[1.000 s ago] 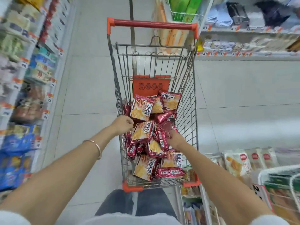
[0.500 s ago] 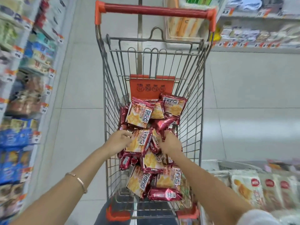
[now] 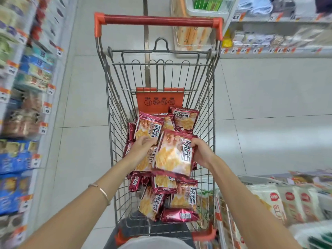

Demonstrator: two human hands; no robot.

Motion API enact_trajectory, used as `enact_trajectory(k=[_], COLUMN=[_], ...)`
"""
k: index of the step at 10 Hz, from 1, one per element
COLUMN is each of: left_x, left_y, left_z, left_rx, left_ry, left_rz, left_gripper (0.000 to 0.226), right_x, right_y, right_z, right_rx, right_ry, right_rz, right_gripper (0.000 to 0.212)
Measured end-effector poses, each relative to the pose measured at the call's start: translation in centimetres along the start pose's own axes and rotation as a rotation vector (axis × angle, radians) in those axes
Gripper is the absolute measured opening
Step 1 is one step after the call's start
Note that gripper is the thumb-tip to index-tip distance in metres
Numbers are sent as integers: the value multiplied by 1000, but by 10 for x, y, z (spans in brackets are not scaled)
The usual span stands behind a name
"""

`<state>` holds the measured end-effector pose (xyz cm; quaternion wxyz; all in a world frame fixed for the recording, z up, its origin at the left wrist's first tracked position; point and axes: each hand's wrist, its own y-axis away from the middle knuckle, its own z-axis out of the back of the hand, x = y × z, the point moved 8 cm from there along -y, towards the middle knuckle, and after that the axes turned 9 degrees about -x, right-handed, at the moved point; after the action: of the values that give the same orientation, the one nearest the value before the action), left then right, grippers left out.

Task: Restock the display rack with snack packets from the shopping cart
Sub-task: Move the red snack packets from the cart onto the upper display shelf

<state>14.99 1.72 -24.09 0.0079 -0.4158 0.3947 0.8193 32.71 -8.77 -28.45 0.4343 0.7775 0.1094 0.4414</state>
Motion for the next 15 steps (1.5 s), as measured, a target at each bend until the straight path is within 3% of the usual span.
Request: enact_trajectory(k=[1, 2, 4, 5, 6, 7, 8, 9, 10, 11, 12, 14, 15], left_x=[-9, -1, 30, 30, 26, 21, 24, 31, 34, 34, 34, 32, 27], left_y=[-1, 3, 11, 11, 3, -2, -8, -8, -6, -5, -7, -12, -12], left_z=[1, -12, -21, -13, 14, 34, 42, 42, 43, 47, 46, 44, 45], left_rx=[12, 202, 349, 276, -11, -185, -252, -276, -300, -363, -400, -379, -377], left_ry=[23, -95, -224, -105, -6, 134, 160, 197, 234, 247, 267, 227, 209], left_rz=[-64, -40, 109, 113, 65, 59, 57, 68, 61, 15, 13, -14, -16], left_gripper=[71, 86, 78, 50, 62, 62, 73, 68, 58, 54, 53, 65, 58], right_x=[-1, -5, -7, -21, -57, -112, -155, -204, -209, -199, -188, -200, -196], right_y=[-3, -3, -8, -9, -19, -9, -1, 15, 20, 12, 6, 2, -3], right_z=[-12, -22, -31, -26, 16, 58, 50, 25, -1, -9, -11, -12, 19], right_rx=[62, 114, 55, 7, -326, -349, -427, -324, -327, -360, -429, -500, -414], right_ry=[363, 557, 518, 188, -500, 796, 635, 409, 48, -85, -206, -457, -211], right_rz=[-17, -55, 65, -11, -175, -461, -498, -640, -674, -655, -685, -744, -700], right_gripper=[41, 38, 65, 56, 40, 36, 34, 64, 61, 54, 69, 43, 34])
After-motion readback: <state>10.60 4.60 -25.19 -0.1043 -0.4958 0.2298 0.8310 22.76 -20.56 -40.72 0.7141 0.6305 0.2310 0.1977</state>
